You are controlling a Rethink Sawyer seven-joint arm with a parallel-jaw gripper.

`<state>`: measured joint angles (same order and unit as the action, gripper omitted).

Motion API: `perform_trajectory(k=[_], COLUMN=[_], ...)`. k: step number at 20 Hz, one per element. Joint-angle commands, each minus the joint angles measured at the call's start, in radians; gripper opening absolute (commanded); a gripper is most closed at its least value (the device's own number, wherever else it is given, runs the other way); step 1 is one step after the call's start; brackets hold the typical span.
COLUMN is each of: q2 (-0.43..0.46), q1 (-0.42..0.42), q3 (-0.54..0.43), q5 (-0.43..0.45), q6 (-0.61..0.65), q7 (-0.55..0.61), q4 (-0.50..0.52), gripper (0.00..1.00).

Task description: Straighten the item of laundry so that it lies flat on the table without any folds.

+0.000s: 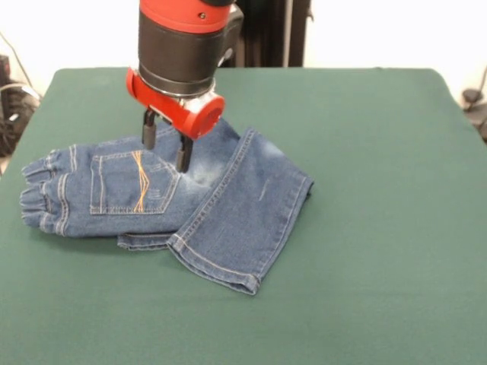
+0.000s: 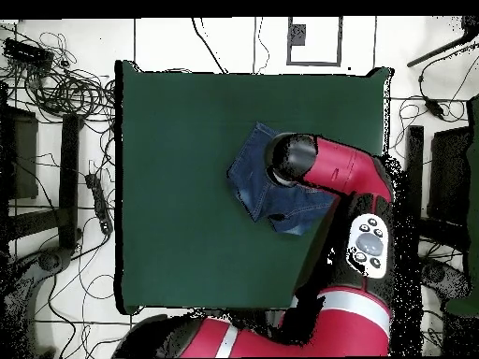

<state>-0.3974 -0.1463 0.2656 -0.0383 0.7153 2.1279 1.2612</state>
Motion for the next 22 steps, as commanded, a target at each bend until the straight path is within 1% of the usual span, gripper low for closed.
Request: perform_trajectory(k=[1, 6, 11, 13, 16, 20, 22], q2=[0.047, 0.049, 0.057, 0.065, 0.071, 0.074, 0.08], q1=[0.0, -0.006, -0.011, -0.015, -0.031, -0.063, -0.059], q3=[-0.108, -0.119, -0.126, -0.139, -0.183, -0.254, -0.255], q5=[-0.077, -0.094, -0.126, -0.137, -0.162, -0.211, -0.221], q6=[-0.05, -0.011, 0.017, 0.001, -0.034, -0.105, -0.113], q7=[0.186, 0.158, 0.169, 0.163, 0.135, 0.114, 0.124], q4=[-0.011, -0.033, -0.056, -0.061, -0.053, -0.014, -0.016], gripper=[1.0, 1.0, 1.0, 1.0, 1.0, 1.0, 1.0])
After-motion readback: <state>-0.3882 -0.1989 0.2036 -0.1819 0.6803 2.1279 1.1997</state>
